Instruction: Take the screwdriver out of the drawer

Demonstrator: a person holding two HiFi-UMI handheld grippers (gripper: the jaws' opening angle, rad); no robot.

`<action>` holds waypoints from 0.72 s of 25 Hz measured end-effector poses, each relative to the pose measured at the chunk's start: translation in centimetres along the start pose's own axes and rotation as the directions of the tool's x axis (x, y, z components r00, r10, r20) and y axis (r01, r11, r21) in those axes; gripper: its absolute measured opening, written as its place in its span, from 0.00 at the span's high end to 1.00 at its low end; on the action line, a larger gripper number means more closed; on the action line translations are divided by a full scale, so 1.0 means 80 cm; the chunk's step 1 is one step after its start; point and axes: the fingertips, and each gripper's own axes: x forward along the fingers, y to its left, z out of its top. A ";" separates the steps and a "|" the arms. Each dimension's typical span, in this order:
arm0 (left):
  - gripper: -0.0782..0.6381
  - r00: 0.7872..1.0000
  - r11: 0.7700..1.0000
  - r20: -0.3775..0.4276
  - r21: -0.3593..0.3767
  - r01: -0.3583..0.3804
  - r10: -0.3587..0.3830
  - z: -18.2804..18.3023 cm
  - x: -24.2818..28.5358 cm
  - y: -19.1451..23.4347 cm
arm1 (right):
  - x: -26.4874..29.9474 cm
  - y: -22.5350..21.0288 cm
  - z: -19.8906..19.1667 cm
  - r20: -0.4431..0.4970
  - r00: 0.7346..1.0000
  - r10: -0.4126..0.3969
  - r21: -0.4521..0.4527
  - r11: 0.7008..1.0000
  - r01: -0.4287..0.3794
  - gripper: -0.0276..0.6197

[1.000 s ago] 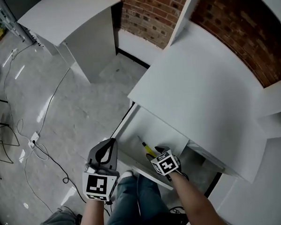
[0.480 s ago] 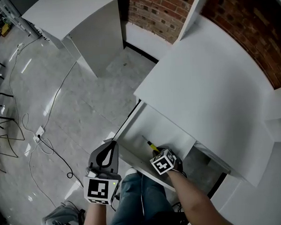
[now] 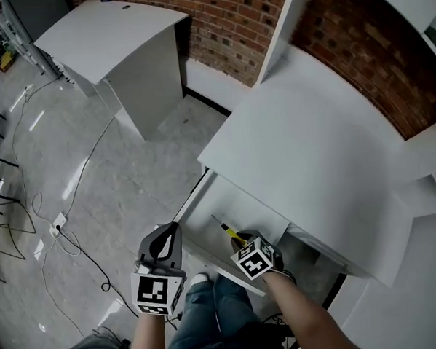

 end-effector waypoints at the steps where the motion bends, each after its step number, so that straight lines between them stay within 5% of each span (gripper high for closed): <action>1: 0.87 1.000 1.000 0.008 -0.001 0.001 -0.001 0.005 -0.002 -0.002 | -0.013 0.000 0.006 0.018 1.000 -0.004 0.003 1.000 0.004 0.84; 18: 0.87 0.993 0.998 0.104 0.025 0.063 -0.065 0.080 0.006 -0.025 | -0.203 -0.059 0.075 0.257 0.958 -0.125 0.062 0.992 0.113 0.84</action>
